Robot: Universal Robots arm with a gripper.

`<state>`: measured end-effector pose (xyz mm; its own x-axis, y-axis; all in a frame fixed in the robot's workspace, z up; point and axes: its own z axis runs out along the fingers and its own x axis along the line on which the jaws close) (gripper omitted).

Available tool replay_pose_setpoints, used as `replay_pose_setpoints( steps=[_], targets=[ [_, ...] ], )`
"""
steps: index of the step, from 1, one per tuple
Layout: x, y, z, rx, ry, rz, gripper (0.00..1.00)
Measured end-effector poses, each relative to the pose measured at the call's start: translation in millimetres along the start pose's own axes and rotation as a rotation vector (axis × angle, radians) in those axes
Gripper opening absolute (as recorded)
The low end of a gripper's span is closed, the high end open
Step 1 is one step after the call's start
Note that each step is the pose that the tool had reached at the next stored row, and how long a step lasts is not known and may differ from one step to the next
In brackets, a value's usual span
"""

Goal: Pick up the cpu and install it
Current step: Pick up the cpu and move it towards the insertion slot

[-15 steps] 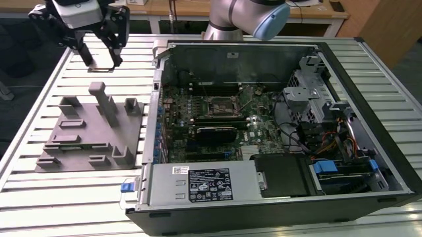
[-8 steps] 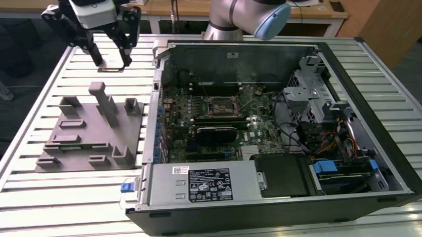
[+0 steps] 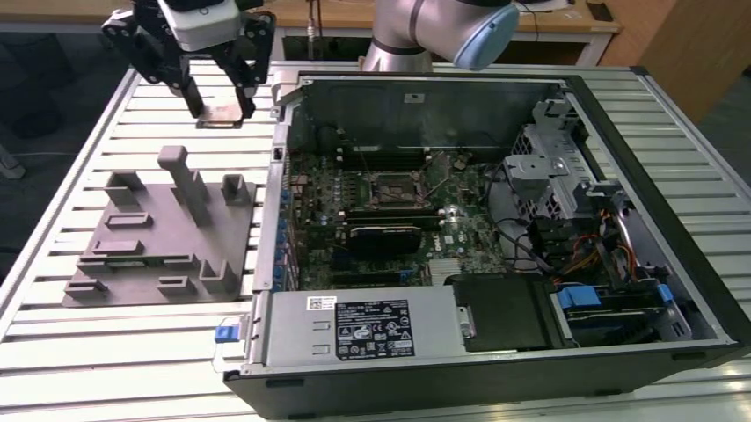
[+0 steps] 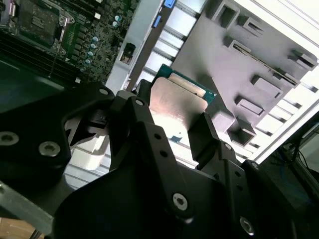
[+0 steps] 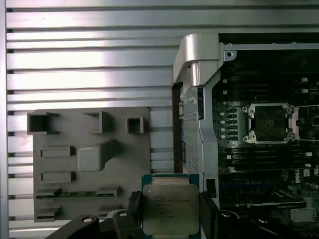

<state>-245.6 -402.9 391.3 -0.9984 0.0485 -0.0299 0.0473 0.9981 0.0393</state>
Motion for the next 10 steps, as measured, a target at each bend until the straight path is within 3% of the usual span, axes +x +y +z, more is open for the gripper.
replay_pose_setpoints(
  steps=[10],
  targets=[
    [-25.8,1.2,0.8,0.0,-0.0001,0.0,0.54]
  ],
)
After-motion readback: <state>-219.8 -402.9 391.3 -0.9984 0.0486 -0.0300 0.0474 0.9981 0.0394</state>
